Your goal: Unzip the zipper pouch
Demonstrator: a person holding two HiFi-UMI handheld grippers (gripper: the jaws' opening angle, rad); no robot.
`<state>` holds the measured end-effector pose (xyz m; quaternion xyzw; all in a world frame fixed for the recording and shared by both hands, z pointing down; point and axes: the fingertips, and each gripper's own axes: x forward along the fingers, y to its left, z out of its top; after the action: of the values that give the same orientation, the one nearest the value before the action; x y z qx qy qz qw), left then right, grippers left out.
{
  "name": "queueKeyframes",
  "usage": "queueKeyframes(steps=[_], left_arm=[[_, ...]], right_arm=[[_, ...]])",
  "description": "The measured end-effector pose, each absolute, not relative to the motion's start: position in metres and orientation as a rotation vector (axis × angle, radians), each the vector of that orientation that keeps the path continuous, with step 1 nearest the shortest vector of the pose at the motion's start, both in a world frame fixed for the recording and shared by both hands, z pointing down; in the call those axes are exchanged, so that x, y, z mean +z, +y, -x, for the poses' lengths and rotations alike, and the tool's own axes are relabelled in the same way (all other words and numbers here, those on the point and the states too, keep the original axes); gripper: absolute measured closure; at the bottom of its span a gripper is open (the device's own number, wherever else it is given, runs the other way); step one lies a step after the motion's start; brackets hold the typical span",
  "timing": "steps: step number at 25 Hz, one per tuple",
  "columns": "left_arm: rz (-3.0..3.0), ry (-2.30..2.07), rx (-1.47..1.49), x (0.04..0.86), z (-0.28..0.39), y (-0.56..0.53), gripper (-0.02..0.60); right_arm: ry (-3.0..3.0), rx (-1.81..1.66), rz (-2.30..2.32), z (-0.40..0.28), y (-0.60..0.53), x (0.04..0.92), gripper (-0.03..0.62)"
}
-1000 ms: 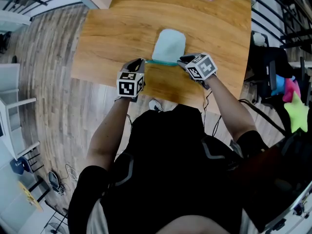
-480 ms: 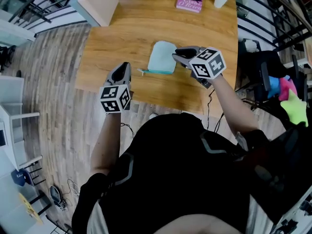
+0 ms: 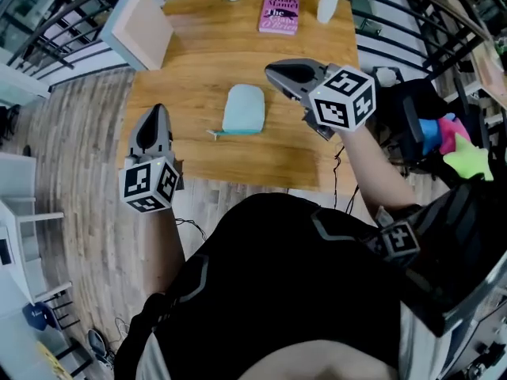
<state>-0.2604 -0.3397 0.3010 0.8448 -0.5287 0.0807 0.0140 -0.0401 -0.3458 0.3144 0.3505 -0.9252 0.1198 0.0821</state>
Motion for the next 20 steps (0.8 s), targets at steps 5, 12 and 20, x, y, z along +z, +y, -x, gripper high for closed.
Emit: queueKeyframes(steps=[5, 12, 20], left_arm=[[-2.568, -1.613, 0.155, 0.284, 0.25, -0.332, 0.552], [-2.546, -1.624, 0.175, 0.284, 0.244, -0.323, 0.552], [-2.567, -1.642, 0.195, 0.281, 0.243, -0.323, 0.552]], right_arm=[[-2.774, 0.331, -1.125, 0.023, -0.339, 0.296, 0.585], [-2.719, 0.299, -1.168, 0.019, -0.333, 0.299, 0.586], [-2.709, 0.254, -1.135, 0.028, -0.334, 0.298, 0.586]])
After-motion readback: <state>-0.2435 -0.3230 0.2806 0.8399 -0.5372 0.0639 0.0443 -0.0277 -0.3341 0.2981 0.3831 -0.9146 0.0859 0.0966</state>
